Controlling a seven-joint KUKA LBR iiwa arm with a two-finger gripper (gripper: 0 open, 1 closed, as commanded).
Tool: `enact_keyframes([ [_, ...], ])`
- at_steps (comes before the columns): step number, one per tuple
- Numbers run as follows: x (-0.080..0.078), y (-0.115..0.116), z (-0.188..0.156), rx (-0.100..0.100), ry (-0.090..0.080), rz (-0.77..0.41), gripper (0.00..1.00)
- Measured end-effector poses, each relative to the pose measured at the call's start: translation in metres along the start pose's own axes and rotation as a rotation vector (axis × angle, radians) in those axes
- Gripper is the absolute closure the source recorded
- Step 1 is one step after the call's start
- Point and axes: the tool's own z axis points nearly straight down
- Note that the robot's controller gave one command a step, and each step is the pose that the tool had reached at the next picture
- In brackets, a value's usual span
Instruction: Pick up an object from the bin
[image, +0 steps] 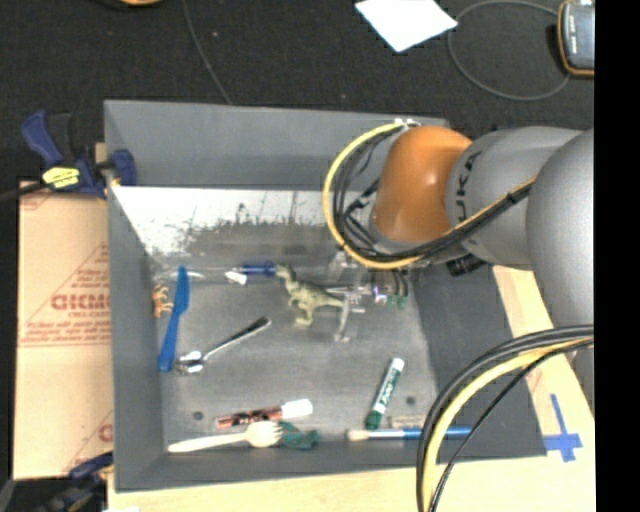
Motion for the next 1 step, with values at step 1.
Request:
enact_keyframes([
  [1,-0.0214,-0.0461,0.0296,-0.001,-0.018,-0.002,0.00],
])
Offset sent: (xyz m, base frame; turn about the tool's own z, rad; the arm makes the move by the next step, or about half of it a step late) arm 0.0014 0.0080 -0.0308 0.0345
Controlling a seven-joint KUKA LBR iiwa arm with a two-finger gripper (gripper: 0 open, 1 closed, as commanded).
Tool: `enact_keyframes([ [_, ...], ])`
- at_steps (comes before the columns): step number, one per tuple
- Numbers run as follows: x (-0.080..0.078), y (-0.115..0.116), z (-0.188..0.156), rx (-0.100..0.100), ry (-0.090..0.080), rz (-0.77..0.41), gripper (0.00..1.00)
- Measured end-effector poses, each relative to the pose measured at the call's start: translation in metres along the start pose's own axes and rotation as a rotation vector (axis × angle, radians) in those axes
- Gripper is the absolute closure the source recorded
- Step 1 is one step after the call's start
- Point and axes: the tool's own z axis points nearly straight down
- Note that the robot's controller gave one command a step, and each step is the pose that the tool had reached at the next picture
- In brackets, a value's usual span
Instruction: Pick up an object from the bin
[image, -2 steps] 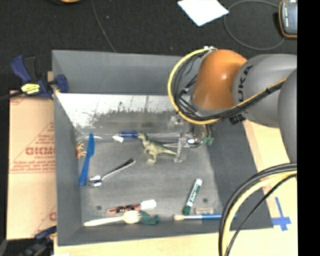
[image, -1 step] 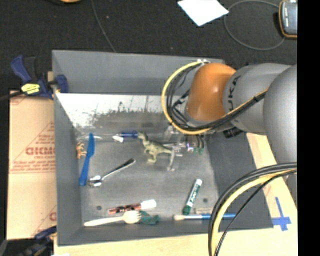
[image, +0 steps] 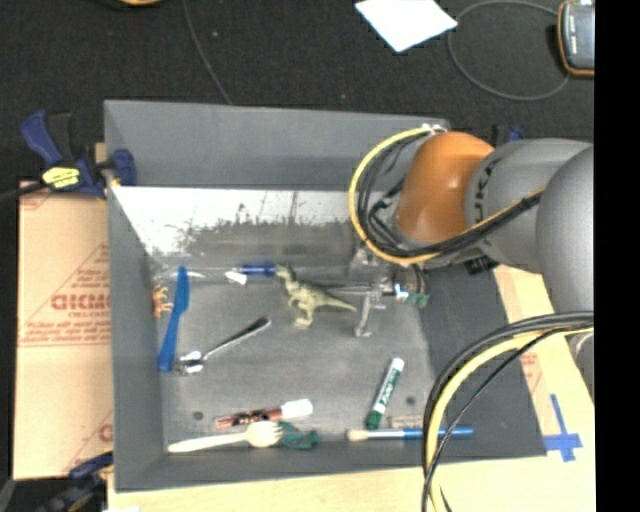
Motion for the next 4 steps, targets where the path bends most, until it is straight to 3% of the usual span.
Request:
enact_keyframes([
  [1,0.019,0.054,-0.001,-0.003,0.006,0.035,1.00],
  [3,0.019,0.054,-0.008,-0.002,0.004,0.035,1.00],
  [4,0.019,0.053,-0.037,-0.002,0.006,0.034,1.00],
])
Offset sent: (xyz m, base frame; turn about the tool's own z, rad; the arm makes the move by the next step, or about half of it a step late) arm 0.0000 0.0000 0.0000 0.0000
